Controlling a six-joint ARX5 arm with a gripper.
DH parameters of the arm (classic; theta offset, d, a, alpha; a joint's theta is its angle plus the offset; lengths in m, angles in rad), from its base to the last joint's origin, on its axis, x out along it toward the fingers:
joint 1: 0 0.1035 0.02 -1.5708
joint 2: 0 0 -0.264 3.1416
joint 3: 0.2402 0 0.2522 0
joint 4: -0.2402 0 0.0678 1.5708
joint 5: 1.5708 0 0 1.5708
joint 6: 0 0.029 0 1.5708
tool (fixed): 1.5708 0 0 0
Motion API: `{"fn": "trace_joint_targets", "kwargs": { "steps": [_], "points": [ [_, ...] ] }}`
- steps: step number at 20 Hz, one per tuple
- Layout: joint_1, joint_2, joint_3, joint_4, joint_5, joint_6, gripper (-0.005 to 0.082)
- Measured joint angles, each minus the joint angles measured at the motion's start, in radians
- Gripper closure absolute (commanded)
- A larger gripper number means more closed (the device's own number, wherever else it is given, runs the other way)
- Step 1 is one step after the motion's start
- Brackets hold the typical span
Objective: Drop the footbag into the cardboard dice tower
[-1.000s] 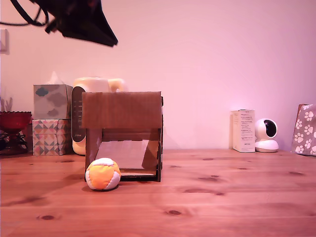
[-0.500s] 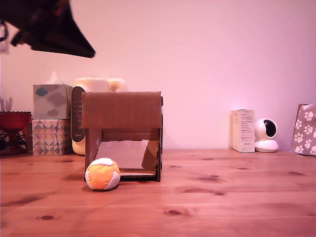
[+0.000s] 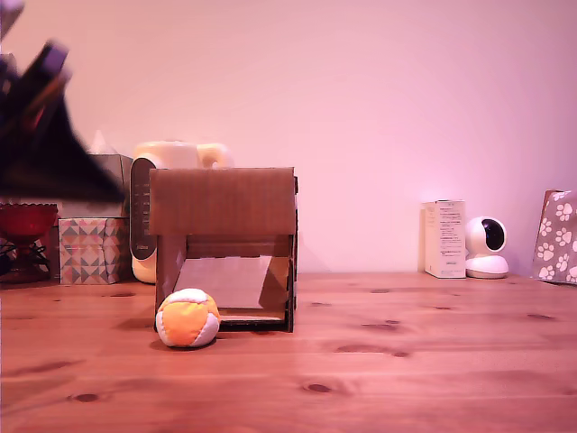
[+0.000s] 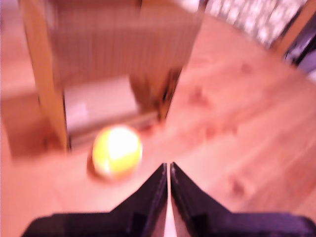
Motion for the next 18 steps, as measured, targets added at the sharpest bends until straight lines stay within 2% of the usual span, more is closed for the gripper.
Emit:
{"fn": "trace_joint_targets", "kwargs": {
  "steps": [7,13,14,15,17,18],
  "points": [
    [0.000,0.021,-0.005,-0.068,-0.014,-0.002,0.0793],
    [0.000,0.127,-0.005,-0.004,-0.015,-0.002,0.0728],
    [0.000,0.157,-0.005,0.016,-0.015,-0.002,0.0654],
    [0.000,0.185,-0.005,0.043,-0.015,-0.002,0.0481],
    [0.000,0.230,-0.005,0.105,-0.015,-0.002,0.0063],
    [0.000,0.249,-0.005,0.133,-0.015,-0.002,-0.0028]
  ]
}}
